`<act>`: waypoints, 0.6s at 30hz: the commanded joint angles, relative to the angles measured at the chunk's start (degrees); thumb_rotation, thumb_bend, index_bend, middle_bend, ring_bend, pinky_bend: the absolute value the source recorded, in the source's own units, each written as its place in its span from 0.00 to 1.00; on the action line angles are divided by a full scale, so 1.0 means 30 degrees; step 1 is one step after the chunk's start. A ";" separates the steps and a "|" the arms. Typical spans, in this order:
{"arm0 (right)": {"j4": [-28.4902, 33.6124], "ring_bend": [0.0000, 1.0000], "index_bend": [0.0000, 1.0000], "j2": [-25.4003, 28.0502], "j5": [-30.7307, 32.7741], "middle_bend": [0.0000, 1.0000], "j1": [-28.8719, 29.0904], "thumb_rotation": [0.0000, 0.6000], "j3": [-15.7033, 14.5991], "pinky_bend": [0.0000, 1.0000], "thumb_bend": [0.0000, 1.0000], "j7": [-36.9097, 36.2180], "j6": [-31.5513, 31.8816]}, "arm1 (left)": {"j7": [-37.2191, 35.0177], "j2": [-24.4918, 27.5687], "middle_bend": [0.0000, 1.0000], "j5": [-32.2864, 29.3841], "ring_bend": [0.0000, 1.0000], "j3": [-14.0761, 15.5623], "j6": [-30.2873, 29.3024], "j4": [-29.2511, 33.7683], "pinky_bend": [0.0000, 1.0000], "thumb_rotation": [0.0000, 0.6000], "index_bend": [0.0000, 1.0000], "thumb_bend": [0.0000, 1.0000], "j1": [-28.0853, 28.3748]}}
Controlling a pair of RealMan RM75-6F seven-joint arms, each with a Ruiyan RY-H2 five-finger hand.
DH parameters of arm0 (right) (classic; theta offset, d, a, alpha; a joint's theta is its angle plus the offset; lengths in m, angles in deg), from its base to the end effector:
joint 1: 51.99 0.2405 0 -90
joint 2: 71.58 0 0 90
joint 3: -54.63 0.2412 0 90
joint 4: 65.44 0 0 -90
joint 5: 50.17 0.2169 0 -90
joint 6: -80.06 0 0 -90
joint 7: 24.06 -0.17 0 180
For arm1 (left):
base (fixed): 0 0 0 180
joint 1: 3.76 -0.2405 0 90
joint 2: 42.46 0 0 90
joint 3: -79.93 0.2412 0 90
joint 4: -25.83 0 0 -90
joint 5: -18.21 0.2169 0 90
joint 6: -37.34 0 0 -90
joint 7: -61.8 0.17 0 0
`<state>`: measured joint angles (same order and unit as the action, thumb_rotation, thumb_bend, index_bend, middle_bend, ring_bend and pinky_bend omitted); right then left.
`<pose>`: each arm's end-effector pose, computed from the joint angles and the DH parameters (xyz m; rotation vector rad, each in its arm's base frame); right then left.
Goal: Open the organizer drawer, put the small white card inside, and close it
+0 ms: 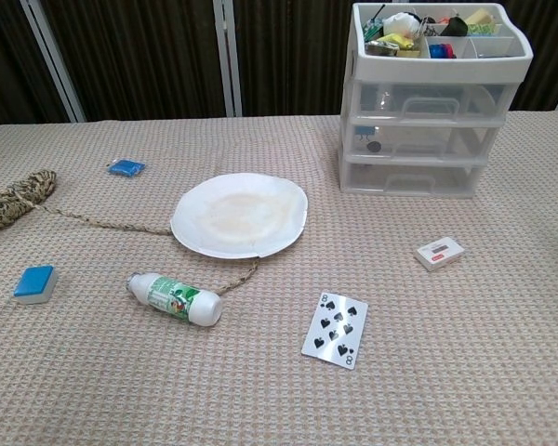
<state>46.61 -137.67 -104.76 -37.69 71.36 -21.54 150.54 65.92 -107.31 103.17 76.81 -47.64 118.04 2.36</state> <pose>-0.2412 -0.2763 0.1132 1.0564 -1.4321 1.0512 -0.2972 0.2140 0.1440 -1.4001 -0.8486 -0.8717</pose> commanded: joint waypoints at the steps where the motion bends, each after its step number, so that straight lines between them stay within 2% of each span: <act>1: 0.1882 0.76 0.11 -0.0197 0.6320 0.77 0.2077 1.00 0.3011 0.53 0.15 -0.1846 -0.2566 | -0.0038 -0.0016 0.00 0.0040 0.00 0.0003 -0.0023 -0.0045 0.00 1.00 0.01 0.26 0.0005; 3: 0.1888 0.76 0.13 -0.0245 0.8478 0.77 0.2539 1.00 0.3829 0.53 0.16 -0.2907 -0.3468 | -0.0050 -0.0030 0.00 0.0042 0.00 -0.0001 -0.0024 -0.0069 0.00 1.00 0.01 0.25 0.0009; 7: 0.1460 0.76 0.14 -0.0407 1.1017 0.77 0.3253 1.00 0.4704 0.53 0.17 -0.4158 -0.4776 | -0.0047 -0.0065 0.00 0.0105 0.00 -0.0016 -0.0112 -0.0113 0.00 1.00 0.01 0.25 0.0001; 14: 0.0835 0.76 0.16 -0.1346 1.3274 0.77 0.4580 1.00 0.4643 0.53 0.17 -0.4383 -0.5076 | -0.0082 -0.0096 0.00 0.0102 0.00 -0.0015 -0.0108 -0.0144 0.00 1.00 0.01 0.25 0.0003; 18: 0.0545 0.76 0.17 -0.2094 1.3795 0.77 0.5213 1.00 0.4585 0.53 0.17 -0.4420 -0.4838 | -0.0107 -0.0088 0.00 0.0105 0.00 -0.0012 -0.0110 -0.0148 0.00 1.00 0.01 0.25 0.0000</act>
<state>48.71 -143.13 -63.91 -22.72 85.12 -34.65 135.79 65.61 -107.58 103.50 76.77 -47.98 117.60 2.36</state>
